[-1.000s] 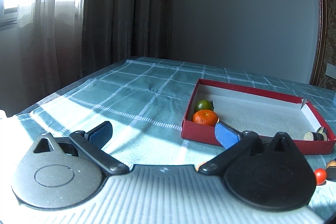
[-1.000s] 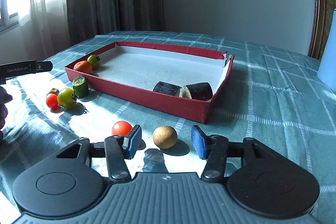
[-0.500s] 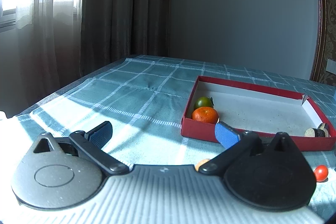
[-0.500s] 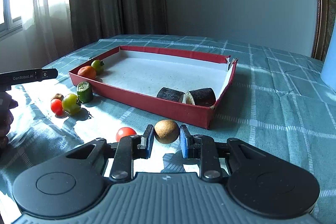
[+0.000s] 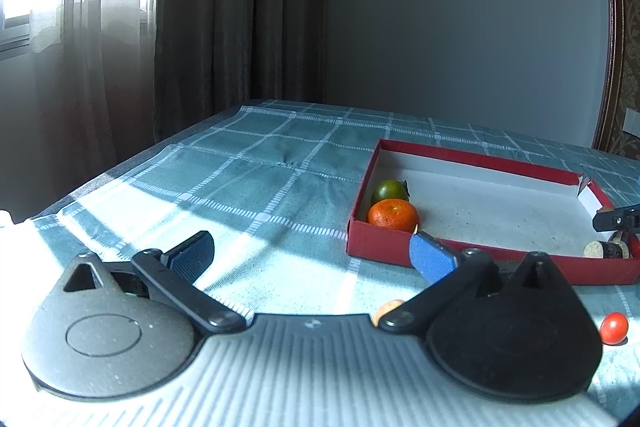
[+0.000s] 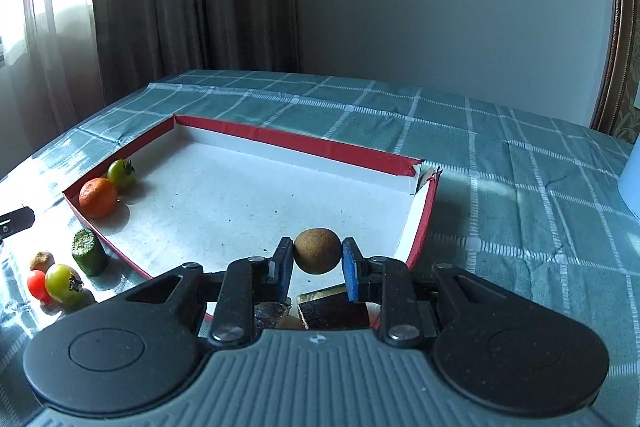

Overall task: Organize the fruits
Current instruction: 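Lower the brown fruit into the tray and open the right gripper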

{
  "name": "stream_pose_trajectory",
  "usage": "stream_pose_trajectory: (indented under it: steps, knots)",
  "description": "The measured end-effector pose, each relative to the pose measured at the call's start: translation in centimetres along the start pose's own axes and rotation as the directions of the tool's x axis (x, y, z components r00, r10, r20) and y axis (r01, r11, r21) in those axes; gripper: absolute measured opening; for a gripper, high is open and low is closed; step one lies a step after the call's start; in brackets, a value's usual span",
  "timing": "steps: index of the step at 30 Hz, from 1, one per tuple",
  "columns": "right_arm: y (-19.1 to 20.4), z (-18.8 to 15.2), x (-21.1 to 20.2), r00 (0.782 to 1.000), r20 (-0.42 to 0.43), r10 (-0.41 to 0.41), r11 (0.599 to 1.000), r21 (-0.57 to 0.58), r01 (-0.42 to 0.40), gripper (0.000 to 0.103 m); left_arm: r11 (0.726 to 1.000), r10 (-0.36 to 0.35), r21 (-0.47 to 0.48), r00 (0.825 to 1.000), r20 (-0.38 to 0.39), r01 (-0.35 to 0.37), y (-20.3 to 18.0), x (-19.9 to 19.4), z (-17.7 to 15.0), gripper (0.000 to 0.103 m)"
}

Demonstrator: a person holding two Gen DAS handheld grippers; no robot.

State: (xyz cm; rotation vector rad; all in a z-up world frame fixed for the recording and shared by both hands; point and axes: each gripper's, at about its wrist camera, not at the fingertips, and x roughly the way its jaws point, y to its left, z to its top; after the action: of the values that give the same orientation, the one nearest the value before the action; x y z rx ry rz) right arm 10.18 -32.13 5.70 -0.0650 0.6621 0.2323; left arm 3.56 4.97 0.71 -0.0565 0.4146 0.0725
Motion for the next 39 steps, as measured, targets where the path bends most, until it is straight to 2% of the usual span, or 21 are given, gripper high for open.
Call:
stream_pose_trajectory:
  steps: [4,15,19,22,25,26,27,31,34,39]
  knots:
    - [0.2,-0.1,1.6,0.999,-0.039,-0.004,1.0,-0.007,0.004,0.026,1.0,0.001,0.001,1.0,-0.002,-0.001,0.0,0.1,0.0,0.103]
    - [1.8,0.6,3.4,0.995,-0.094,-0.046,0.991,-0.126,0.034,0.026,1.0,0.003,0.004,1.0,-0.01,-0.003,-0.1,0.2,-0.1,0.103]
    - [1.6,1.2,4.1,0.989,-0.139,-0.043,0.994,-0.106,0.029,0.026,1.0,0.002,-0.001,1.0,-0.013,-0.002,0.0,0.2,-0.1,0.103]
    - [1.2,1.3,4.0,0.988,-0.147,-0.044,0.996,-0.085,0.032,0.031,1.0,0.002,-0.002,1.0,-0.016,-0.002,0.0,0.3,-0.1,0.103]
    - [0.5,1.1,2.8,0.995,-0.099,-0.027,0.999,-0.03,0.024,0.058,1.0,0.004,-0.006,1.0,-0.015,-0.004,0.1,0.2,-0.2,0.103]
    - [0.2,1.0,2.0,0.997,-0.069,-0.032,0.999,-0.006,0.031,0.072,1.0,0.003,-0.007,1.0,-0.016,-0.003,0.1,0.2,-0.2,0.103]
    - [0.0,0.9,1.1,0.999,-0.038,-0.036,0.999,0.011,0.036,0.077,1.0,0.003,-0.008,1.0,-0.017,-0.004,0.1,0.2,-0.2,0.103]
    - [-0.8,-0.4,-3.0,0.997,0.08,-0.018,0.998,0.057,0.014,0.077,1.0,0.001,-0.013,1.0,-0.018,-0.001,0.2,0.2,-0.2,0.103]
    - [-1.4,-2.6,-6.1,0.99,0.144,0.011,0.997,0.079,-0.022,0.077,1.0,-0.015,-0.008,0.999,-0.037,0.014,0.3,0.0,-0.2,0.103]
    - [-1.9,-7.5,-9.2,0.982,0.179,0.059,0.989,0.125,-0.082,0.082,0.998,-0.058,0.034,0.998,0.007,0.058,-0.1,-1.5,-0.7,0.103]
